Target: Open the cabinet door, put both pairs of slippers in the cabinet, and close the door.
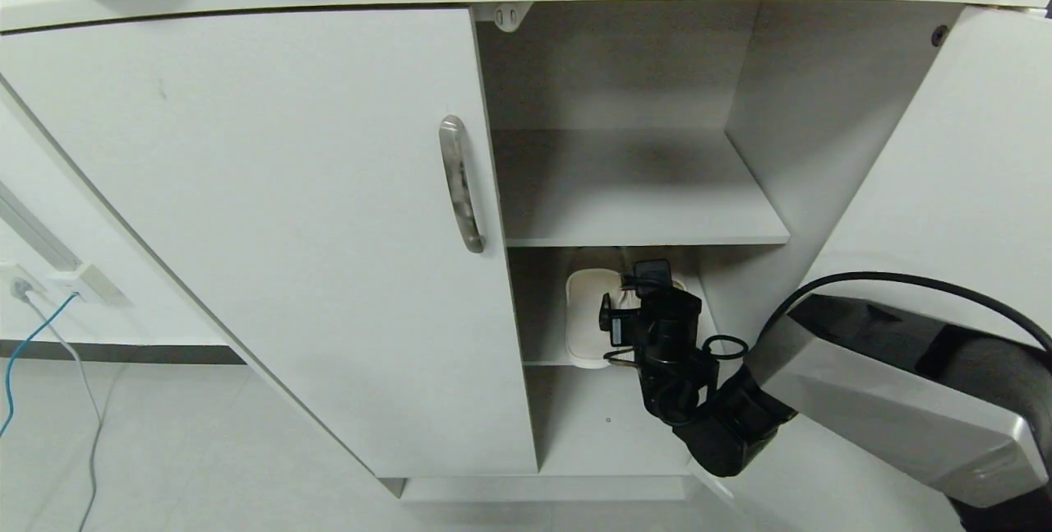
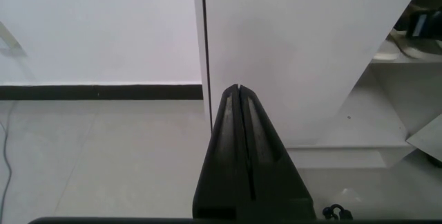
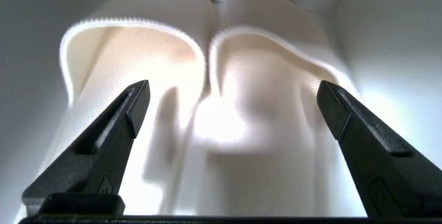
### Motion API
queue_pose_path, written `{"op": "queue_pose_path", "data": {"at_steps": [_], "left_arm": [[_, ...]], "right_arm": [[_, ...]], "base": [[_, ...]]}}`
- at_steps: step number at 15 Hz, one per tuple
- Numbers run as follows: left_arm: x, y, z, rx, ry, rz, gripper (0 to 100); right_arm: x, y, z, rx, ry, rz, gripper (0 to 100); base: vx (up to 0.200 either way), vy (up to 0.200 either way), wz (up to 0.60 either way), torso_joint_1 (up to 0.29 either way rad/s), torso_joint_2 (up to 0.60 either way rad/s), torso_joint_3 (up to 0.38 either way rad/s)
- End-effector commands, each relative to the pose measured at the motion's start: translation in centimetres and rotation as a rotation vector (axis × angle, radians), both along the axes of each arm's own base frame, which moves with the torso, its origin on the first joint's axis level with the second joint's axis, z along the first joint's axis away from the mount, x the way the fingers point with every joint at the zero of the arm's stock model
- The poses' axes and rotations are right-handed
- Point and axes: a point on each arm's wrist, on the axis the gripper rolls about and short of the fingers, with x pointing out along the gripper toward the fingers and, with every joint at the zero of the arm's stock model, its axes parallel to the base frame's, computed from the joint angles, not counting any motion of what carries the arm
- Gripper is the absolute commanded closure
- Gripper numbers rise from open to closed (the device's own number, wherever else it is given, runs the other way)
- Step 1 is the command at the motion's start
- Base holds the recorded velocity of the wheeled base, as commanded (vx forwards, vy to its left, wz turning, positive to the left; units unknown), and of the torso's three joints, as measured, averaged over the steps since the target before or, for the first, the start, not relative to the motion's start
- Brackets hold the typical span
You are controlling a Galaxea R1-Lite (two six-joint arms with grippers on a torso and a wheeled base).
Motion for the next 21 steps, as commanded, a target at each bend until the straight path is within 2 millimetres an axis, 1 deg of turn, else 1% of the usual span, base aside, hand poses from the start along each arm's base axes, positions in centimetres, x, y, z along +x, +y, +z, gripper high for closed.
{"op": "queue_pose_path", "data": {"at_steps": [1,2,4,5,6,9,14,21], "left_arm": [[0.0,0.0,0.0,0.000,0.001,0.000,100],[0.0,0.0,0.0,0.000,0.000,0.000,100],[0.0,0.0,0.0,0.000,0.001,0.000,100],[0.0,0.0,0.0,0.000,0.001,0.000,100],[0.0,0.0,0.0,0.000,0.001,0.000,100],[0.0,0.0,0.0,0.000,0.001,0.000,100],[0.0,0.0,0.0,-0.003,0.001,0.000,100],[0.0,0.0,0.0,-0.007,0.000,0.001,100]], "right_arm": [[-2.1,-0.5,1.5,0.007,-0.009,0.022,0],[-3.8,-0.7,1.6,0.002,-0.006,0.043,0],[-5.9,-0.8,2.1,-0.004,0.004,0.076,0],[-6.7,-0.8,2.0,-0.011,0.012,0.091,0],[-7.1,-0.8,1.9,-0.014,0.015,0.096,0],[-7.2,-0.6,1.9,-0.016,0.015,0.102,0],[-7.6,-0.7,1.6,-0.020,0.020,0.105,0],[-7.8,-0.9,1.5,-0.021,0.021,0.106,0]], "base": [[0.000,0.000,0.00,0.000,0.00,0.000],[0.000,0.000,0.00,0.000,0.00,0.000],[0.000,0.000,0.00,0.000,0.00,0.000],[0.000,0.000,0.00,0.000,0.00,0.000],[0.000,0.000,0.00,0.000,0.00,0.000],[0.000,0.000,0.00,0.000,0.00,0.000],[-0.200,0.000,0.00,0.001,0.00,0.004],[0.000,0.000,0.00,0.000,0.00,0.000]]}}
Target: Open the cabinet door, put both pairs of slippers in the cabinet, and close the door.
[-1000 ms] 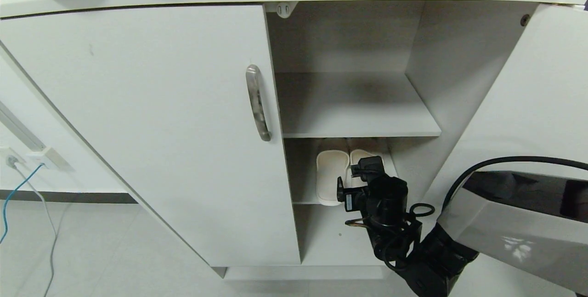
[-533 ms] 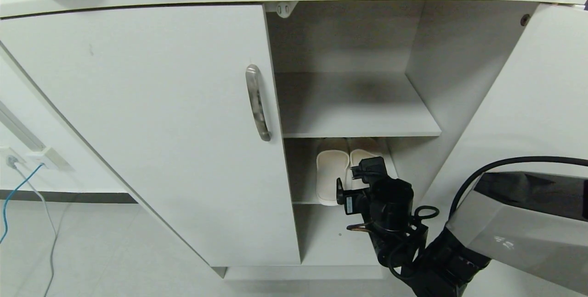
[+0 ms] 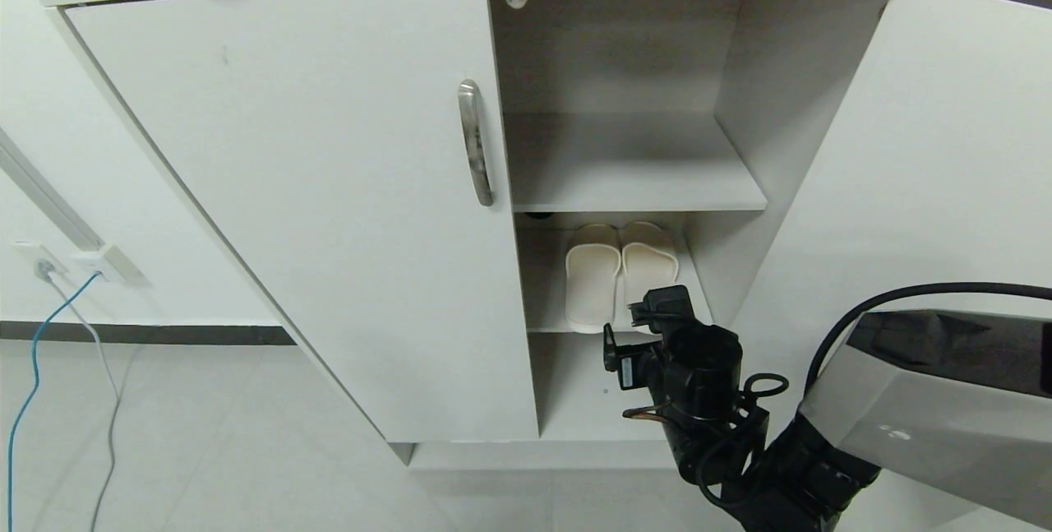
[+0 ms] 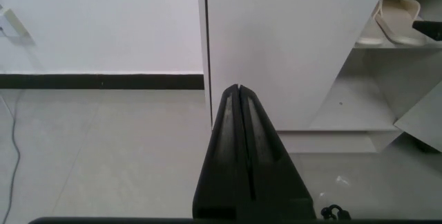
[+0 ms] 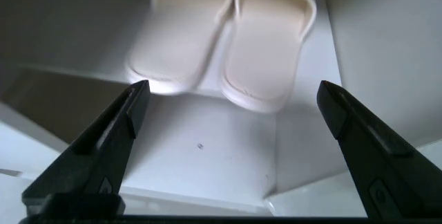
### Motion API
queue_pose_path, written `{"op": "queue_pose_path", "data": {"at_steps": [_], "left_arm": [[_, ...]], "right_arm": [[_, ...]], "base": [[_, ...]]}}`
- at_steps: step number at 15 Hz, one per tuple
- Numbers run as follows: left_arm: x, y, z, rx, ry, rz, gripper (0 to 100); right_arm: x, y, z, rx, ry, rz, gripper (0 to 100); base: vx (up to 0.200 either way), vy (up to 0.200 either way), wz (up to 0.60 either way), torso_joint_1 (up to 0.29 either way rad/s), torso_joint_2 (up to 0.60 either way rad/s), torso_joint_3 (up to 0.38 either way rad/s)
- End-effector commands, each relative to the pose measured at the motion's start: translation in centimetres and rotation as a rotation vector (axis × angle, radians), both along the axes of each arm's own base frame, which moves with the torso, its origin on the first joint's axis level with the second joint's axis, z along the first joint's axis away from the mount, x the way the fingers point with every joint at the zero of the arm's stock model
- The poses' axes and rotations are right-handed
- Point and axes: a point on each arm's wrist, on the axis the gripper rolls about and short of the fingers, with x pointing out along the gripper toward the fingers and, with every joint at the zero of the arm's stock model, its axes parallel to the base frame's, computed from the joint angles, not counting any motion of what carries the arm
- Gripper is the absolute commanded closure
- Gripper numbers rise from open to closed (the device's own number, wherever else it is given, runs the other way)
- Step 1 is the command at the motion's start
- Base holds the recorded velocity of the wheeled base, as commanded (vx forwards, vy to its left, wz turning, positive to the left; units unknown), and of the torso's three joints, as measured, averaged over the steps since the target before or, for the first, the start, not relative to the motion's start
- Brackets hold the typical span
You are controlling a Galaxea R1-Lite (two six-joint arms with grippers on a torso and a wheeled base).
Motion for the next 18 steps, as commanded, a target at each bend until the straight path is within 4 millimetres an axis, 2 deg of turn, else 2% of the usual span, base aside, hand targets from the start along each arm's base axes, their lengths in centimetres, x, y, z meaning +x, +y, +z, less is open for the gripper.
{"op": "queue_pose_path", "data": {"at_steps": [1,15,18], "left_arm": [[0.01,0.00,0.01,0.000,0.001,0.000,100],[0.01,0.00,0.00,0.004,0.003,-0.001,100],[0.01,0.00,0.00,0.004,0.003,-0.001,100]], "right_arm": [[-0.11,-0.04,-0.02,-0.001,0.001,0.001,0],[-0.44,-0.12,-0.62,-0.019,0.017,0.004,0],[-0.48,-0.16,-0.68,-0.021,0.019,0.004,0]], "base": [[0.000,0.000,0.00,0.000,0.00,0.000],[0.000,0.000,0.00,0.000,0.00,0.000],[0.000,0.000,0.00,0.004,0.00,0.144]]}}
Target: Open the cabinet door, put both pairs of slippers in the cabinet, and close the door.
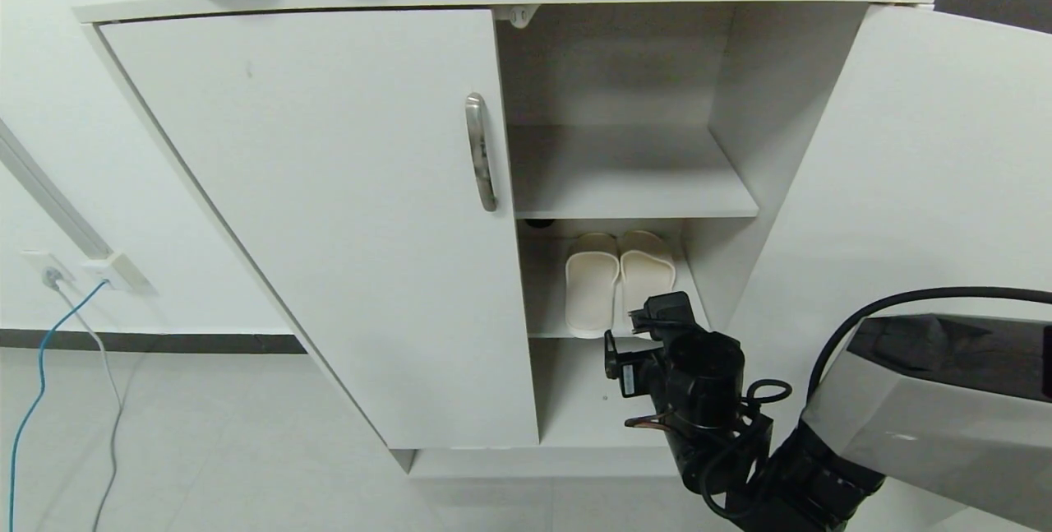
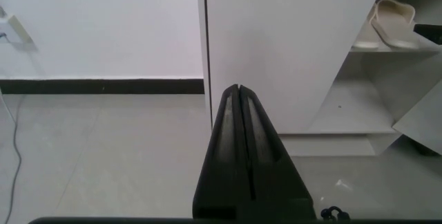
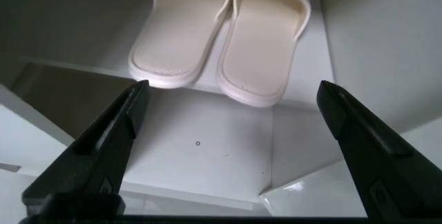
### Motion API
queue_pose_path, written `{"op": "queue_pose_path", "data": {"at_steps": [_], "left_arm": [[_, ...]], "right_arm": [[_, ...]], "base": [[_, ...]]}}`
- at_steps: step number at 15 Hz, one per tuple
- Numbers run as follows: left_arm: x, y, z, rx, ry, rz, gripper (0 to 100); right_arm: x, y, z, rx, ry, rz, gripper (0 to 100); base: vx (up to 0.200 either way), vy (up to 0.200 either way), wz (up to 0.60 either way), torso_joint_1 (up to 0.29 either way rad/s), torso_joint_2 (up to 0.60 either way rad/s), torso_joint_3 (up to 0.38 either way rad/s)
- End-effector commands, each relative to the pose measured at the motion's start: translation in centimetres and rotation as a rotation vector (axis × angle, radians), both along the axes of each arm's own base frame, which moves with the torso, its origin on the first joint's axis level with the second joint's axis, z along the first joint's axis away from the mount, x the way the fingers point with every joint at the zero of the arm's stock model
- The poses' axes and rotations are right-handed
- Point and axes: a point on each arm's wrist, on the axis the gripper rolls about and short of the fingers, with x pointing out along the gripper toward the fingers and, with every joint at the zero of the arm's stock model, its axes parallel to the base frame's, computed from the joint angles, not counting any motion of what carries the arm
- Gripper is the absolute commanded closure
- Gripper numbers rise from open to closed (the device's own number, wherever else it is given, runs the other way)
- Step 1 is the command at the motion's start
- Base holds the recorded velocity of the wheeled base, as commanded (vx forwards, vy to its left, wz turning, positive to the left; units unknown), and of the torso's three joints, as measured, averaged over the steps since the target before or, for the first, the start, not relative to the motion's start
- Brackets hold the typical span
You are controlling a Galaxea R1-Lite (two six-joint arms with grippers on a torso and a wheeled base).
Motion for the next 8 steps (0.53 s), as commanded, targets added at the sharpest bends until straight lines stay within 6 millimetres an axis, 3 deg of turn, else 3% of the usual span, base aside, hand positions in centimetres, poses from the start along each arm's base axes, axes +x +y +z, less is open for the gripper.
{"op": "queue_pose_path", "data": {"at_steps": [1,8], "left_arm": [[0.01,0.00,0.00,0.000,0.002,0.000,100],[0.01,0.00,0.00,-0.001,0.002,0.002,100]], "right_arm": [[-0.03,0.00,-0.22,-0.006,0.005,0.001,0],[-0.04,-0.01,-0.21,0.000,-0.001,-0.001,0]], "base": [[0.000,0.000,0.00,0.007,0.00,0.193],[0.000,0.000,0.00,0.000,0.00,0.201]]}}
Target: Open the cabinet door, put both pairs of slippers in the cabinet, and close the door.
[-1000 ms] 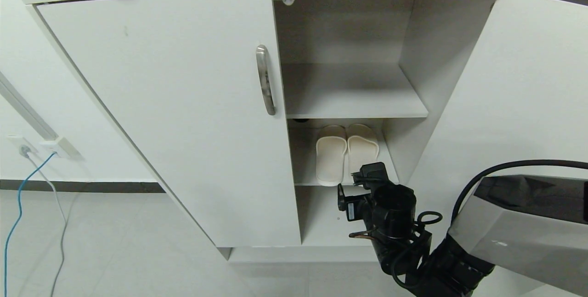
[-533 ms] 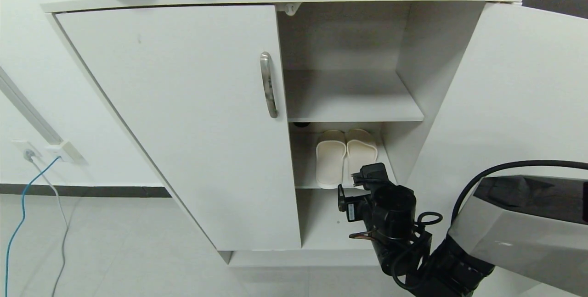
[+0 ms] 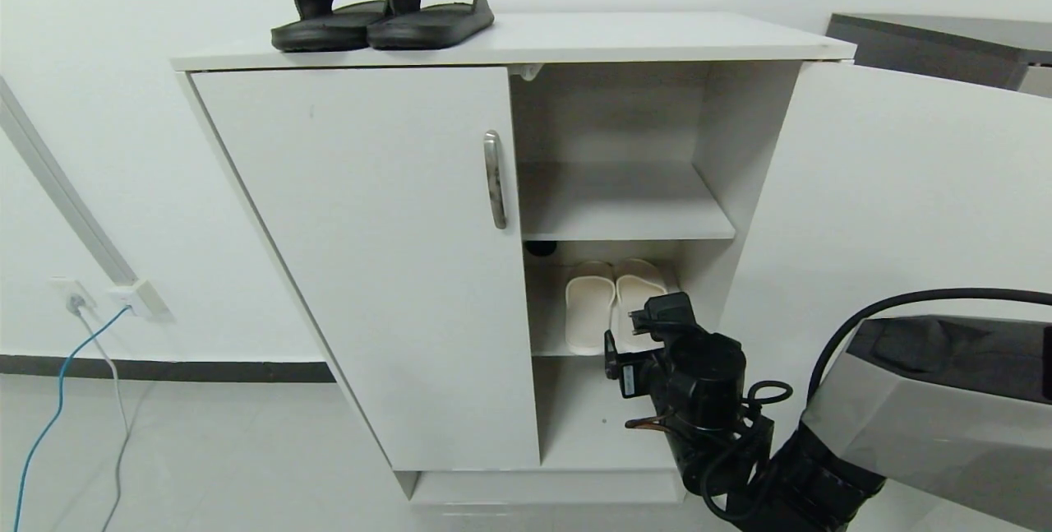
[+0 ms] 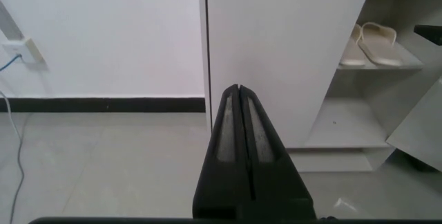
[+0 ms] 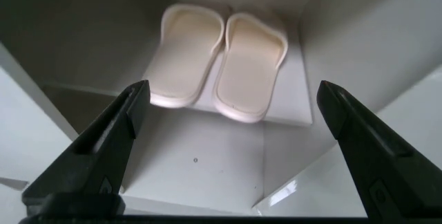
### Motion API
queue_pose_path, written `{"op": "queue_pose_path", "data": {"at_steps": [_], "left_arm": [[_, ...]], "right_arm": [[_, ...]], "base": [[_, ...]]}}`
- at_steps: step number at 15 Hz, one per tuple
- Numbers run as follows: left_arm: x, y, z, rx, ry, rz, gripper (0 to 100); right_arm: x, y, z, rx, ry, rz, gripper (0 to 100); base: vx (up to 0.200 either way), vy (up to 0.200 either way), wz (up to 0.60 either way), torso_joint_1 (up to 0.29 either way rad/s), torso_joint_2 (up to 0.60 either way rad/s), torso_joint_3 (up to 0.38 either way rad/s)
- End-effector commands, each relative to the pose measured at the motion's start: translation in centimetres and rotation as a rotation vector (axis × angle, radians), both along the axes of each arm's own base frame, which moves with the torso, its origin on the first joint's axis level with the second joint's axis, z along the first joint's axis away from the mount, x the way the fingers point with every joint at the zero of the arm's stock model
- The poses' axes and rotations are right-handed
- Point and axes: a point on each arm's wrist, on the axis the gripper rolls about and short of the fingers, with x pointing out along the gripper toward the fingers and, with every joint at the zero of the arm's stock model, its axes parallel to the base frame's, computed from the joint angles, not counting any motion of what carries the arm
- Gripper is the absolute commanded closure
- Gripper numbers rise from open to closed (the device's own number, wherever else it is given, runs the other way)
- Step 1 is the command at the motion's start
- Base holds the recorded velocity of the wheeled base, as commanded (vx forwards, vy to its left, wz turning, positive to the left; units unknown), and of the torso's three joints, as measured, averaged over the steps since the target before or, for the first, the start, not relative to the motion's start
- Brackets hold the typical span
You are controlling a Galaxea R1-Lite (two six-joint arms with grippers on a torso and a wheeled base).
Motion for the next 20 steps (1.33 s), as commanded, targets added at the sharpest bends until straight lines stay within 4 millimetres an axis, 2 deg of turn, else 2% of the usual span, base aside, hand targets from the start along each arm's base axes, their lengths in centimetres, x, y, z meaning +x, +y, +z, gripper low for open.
{"op": "queue_pose_path", "data": {"at_steps": [1,4,20], "left_arm": [[0.01,0.00,0.00,0.000,0.002,0.001,100],[0.01,0.00,0.00,-0.002,0.002,0.000,100],[0.01,0.00,0.00,-0.002,0.002,0.000,100]], "right_arm": [[0.00,0.01,-0.21,-0.005,0.004,0.001,0],[0.00,0.00,-0.21,-0.004,0.004,-0.003,0],[-0.51,-0.18,-0.60,0.005,-0.014,0.004,0]], "base": [[0.000,0.000,0.00,-0.002,0.00,0.178],[0.000,0.000,0.00,0.000,0.00,0.060],[0.000,0.200,0.00,0.004,0.00,0.006]]}}
